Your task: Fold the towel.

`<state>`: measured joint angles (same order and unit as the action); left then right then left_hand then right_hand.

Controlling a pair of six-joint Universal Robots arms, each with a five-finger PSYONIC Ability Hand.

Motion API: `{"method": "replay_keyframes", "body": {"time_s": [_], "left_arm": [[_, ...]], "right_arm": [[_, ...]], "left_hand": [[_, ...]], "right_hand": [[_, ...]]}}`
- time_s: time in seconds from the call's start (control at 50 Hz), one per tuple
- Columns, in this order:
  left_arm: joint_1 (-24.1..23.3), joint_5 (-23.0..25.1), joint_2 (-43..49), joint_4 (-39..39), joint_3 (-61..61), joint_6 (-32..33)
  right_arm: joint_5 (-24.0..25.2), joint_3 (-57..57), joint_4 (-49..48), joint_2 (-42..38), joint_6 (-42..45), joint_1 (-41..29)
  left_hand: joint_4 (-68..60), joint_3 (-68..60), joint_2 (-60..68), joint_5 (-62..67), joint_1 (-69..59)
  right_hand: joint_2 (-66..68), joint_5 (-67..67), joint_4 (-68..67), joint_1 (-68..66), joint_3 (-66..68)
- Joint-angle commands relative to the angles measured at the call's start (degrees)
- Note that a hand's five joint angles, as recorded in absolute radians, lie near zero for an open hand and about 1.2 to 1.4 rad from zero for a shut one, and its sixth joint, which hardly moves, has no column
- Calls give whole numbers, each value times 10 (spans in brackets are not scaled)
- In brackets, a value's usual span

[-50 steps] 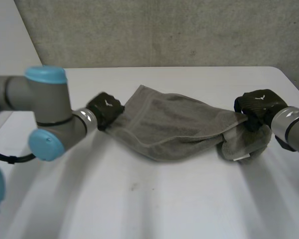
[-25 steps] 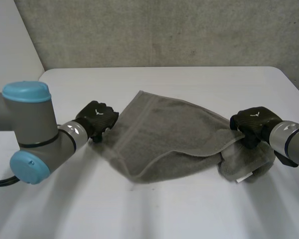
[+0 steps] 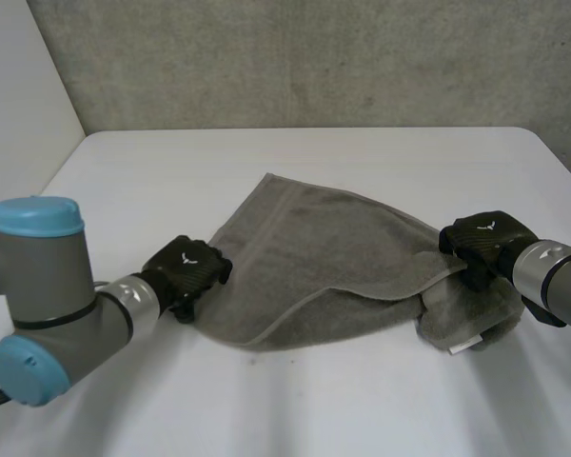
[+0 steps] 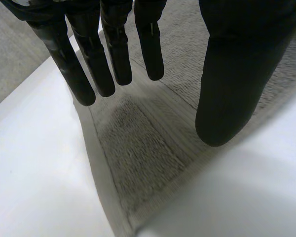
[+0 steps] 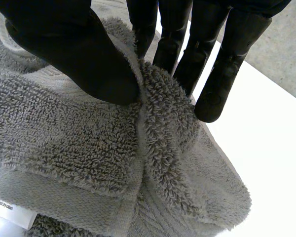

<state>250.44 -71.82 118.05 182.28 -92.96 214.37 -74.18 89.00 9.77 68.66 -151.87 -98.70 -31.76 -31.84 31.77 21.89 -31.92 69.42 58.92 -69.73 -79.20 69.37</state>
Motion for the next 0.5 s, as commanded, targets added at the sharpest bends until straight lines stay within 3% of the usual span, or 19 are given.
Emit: {"method": "replay_keyframes", "body": {"time_s": [0.02,0.16,0.5], "left_arm": [[23,2,-43,13,-71,-2],[44,19,-48,75,-106,-2],[51,28,10,116,-88,-3]], "right_arm": [[0,8,-16,1,0,0],[0,11,-17,-2,0,-4],[0,20,-30,-5,1,-4]], "left_hand": [[-30,-29,30,29,-29],[-28,-28,28,27,-27],[-86,-85,86,84,-84]], "right_hand": [[106,111,-103,-8,106],[106,111,-103,-8,106],[106,111,-103,-8,106]]}}
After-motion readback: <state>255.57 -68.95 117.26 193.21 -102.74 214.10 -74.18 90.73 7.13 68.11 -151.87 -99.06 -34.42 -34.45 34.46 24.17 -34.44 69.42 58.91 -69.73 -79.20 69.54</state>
